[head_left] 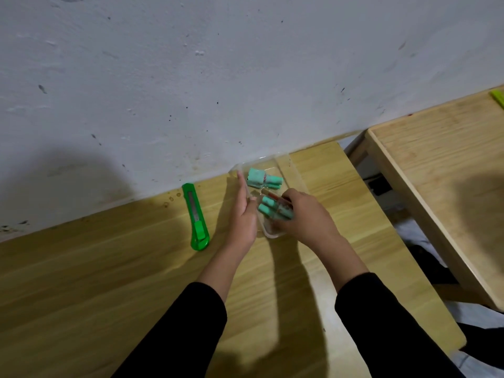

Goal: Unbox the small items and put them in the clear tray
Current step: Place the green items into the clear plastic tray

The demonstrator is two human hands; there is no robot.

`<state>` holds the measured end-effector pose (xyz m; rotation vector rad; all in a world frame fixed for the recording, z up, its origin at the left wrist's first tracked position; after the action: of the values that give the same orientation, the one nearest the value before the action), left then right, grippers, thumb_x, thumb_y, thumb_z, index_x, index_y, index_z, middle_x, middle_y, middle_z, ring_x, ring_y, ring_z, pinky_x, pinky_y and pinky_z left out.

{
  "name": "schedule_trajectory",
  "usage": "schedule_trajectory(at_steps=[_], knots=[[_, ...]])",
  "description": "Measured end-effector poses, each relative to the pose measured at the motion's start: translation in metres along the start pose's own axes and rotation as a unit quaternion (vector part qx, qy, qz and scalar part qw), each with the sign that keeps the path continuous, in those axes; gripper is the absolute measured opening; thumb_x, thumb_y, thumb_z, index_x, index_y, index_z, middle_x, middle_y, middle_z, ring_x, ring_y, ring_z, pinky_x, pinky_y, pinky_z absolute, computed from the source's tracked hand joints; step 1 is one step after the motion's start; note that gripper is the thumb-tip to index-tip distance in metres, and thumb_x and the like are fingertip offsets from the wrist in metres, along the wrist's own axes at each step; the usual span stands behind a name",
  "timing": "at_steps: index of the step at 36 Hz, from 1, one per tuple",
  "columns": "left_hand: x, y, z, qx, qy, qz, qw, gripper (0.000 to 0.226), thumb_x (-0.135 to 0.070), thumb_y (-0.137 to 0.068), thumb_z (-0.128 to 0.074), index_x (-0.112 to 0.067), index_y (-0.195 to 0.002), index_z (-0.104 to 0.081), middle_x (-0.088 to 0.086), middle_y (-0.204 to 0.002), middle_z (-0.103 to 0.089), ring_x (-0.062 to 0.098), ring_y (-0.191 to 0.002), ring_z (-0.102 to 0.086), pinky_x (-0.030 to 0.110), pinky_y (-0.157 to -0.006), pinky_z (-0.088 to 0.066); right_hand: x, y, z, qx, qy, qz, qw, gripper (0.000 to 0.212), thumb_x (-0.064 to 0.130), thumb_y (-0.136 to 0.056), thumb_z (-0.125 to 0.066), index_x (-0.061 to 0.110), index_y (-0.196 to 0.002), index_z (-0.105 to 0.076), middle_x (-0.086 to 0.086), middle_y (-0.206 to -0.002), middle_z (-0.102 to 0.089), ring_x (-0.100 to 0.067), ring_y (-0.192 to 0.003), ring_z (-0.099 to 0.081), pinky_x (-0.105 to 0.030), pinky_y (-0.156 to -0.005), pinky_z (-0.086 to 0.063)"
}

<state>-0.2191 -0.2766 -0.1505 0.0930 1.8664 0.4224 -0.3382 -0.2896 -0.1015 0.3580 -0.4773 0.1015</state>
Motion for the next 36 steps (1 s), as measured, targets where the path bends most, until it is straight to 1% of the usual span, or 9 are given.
schedule_trajectory(at_steps=[6, 9, 16, 18, 20, 22, 27, 32, 36], knots=[[0.003, 0.001, 0.002, -0.004, -0.036, 0.0, 0.999, 0.061, 0.001, -0.099, -0.027, -0.033, -0.147, -0.011, -0.013, -0.15, -0.015, 0.008, -0.136, -0.025, 0.024, -0.1, -0.043, -0.009, 0.005, 0.015, -0.063, -0.113, -0.015, 0.991, 0.04, 0.028, -0.067, -0.079, 0.023, -0.101, -0.059, 0.003, -0.095, -0.068, -0.017, -0.085, -0.063, -0.038, -0.072, -0.056], [0.004, 0.002, 0.002, -0.009, -0.052, 0.002, 0.999, 0.061, -0.002, -0.099, -0.028, -0.035, -0.147, -0.012, -0.006, -0.157, -0.011, 0.013, -0.141, -0.018, 0.038, -0.114, -0.028, -0.016, 0.004, 0.029, -0.139, -0.156, -0.037, 0.977, 0.043, 0.032, -0.065, -0.081, 0.021, -0.1, -0.06, 0.003, -0.092, -0.068, -0.016, -0.082, -0.064, -0.039, -0.072, -0.056], [0.002, 0.006, 0.001, -0.011, -0.083, -0.003, 0.996, 0.062, 0.001, -0.099, -0.028, -0.032, -0.148, -0.01, -0.005, -0.158, -0.007, 0.012, -0.144, -0.011, 0.033, -0.118, -0.017, -0.011, -0.007, 0.042, -0.223, -0.048, -0.048, 0.972, 0.036, 0.03, -0.078, -0.071, 0.014, -0.105, -0.054, -0.003, -0.097, -0.065, -0.023, -0.087, -0.062, -0.03, -0.064, -0.047], [0.002, 0.007, 0.0, -0.004, -0.108, -0.005, 0.994, 0.062, 0.001, -0.098, -0.029, -0.031, -0.148, -0.008, -0.009, -0.156, -0.006, 0.002, -0.139, -0.023, 0.019, -0.11, -0.025, -0.005, -0.01, 0.039, -0.223, 0.003, -0.034, 0.974, 0.033, 0.026, -0.081, -0.068, 0.011, -0.107, -0.053, -0.007, -0.1, -0.064, -0.026, -0.091, -0.06, -0.031, -0.063, -0.043], [0.001, 0.008, -0.001, 0.002, -0.119, -0.008, 0.993, 0.063, 0.003, -0.098, -0.029, -0.026, -0.148, -0.004, -0.016, -0.148, -0.007, -0.024, -0.112, -0.041, -0.002, -0.085, -0.034, -0.002, -0.011, 0.037, -0.225, 0.022, -0.024, 0.974, 0.032, 0.022, -0.082, -0.066, 0.009, -0.109, -0.053, -0.009, -0.103, -0.063, -0.028, -0.095, -0.058, -0.033, -0.065, -0.043], [0.001, 0.008, -0.002, 0.005, -0.118, -0.008, 0.993, 0.063, 0.003, -0.098, -0.028, -0.024, -0.148, -0.003, -0.017, -0.145, -0.009, -0.03, -0.1, -0.043, -0.008, -0.07, -0.033, 0.001, -0.011, 0.035, -0.221, 0.035, -0.013, 0.974, 0.032, 0.02, -0.083, -0.064, 0.009, -0.111, -0.053, -0.01, -0.106, -0.062, -0.028, -0.098, -0.055, -0.033, -0.066, -0.042], [-0.004, 0.012, -0.004, -0.012, -0.133, -0.021, 0.991, 0.061, -0.002, -0.099, -0.028, -0.031, -0.148, -0.004, -0.008, -0.157, -0.007, 0.006, -0.143, -0.011, 0.023, -0.115, -0.017, 0.0, -0.008, 0.031, -0.212, 0.038, 0.018, 0.976, 0.034, 0.017, -0.083, -0.065, 0.009, -0.114, -0.056, -0.011, -0.104, -0.064, -0.029, -0.1, -0.054, -0.029, -0.064, -0.034], [-0.003, 0.012, -0.007, -0.013, -0.123, -0.012, 0.992, 0.061, -0.005, -0.1, -0.028, -0.034, -0.148, -0.003, -0.008, -0.156, -0.01, 0.008, -0.141, -0.013, 0.021, -0.109, -0.024, -0.003, -0.004, 0.015, -0.178, 0.023, 0.013, 0.984, 0.024, 0.022, -0.08, -0.067, 0.009, -0.099, -0.06, -0.011, -0.089, -0.065, -0.028, -0.083, -0.058, -0.028, -0.059, -0.033], [-0.004, 0.012, -0.006, -0.014, -0.129, -0.011, 0.992, 0.06, -0.005, -0.1, -0.029, -0.031, -0.149, -0.004, -0.017, -0.147, -0.016, 0.002, -0.134, -0.021, 0.007, -0.095, -0.038, -0.013, -0.005, 0.001, -0.168, -0.09, -0.029, 0.981, 0.02, 0.026, -0.079, -0.068, 0.011, -0.091, -0.063, -0.008, -0.081, -0.068, -0.026, -0.075, -0.063, -0.033, -0.062, -0.051]])
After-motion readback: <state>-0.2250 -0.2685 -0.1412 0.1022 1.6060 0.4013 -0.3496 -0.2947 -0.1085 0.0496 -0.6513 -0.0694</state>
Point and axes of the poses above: each hand's wrist, its own y-axis away from the middle knuckle, its own z-axis out of the back of the hand, x = y × z, the point moved 8 cm from there along -y, towards the middle knuckle
